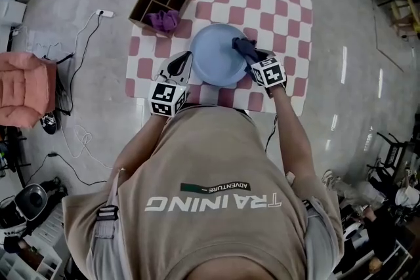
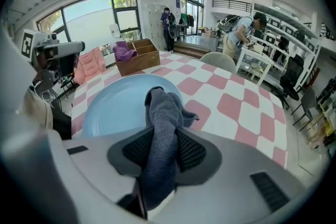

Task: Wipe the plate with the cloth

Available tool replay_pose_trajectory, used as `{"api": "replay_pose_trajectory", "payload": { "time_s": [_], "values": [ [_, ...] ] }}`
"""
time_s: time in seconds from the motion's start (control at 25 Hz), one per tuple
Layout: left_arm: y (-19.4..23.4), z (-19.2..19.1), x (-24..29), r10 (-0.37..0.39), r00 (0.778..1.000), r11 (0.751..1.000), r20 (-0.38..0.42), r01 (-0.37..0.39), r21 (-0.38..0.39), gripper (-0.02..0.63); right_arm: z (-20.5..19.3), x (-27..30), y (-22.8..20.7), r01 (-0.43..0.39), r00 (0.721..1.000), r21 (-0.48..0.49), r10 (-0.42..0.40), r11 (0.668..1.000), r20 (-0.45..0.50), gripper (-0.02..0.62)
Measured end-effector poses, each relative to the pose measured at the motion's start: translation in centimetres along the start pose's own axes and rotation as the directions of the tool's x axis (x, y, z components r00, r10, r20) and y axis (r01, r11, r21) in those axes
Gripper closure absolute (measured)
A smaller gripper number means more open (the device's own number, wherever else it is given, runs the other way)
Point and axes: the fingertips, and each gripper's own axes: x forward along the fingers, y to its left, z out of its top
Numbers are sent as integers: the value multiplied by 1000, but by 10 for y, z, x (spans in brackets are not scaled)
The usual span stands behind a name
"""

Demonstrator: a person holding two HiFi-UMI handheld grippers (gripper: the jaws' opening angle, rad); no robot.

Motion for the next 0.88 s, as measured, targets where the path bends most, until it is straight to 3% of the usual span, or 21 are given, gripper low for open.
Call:
{"api": "replay_pose_trajectory", "payload": {
  "time_s": [0.2,0.4,0.6,0.88],
  "values": [
    [-3,-7,-7,15,1000,1000,-4,-15,-3,594,-23,-13,27,5,999,83,-8,997,39,460],
    [-2,-14,-14,28,1000,1000,-4,-28,-7,594,-35,-17,67,-23,999,74,20,997,32,460],
    [1,-16,-21,37,999,999,2,-37,-15,594,-32,-7,120,-94,996,1,94,996,10,460],
    [17,-18,-38,67,998,998,2,-67,-10,594,3,19,181,-218,973,-118,225,969,57,460]
  ]
}}
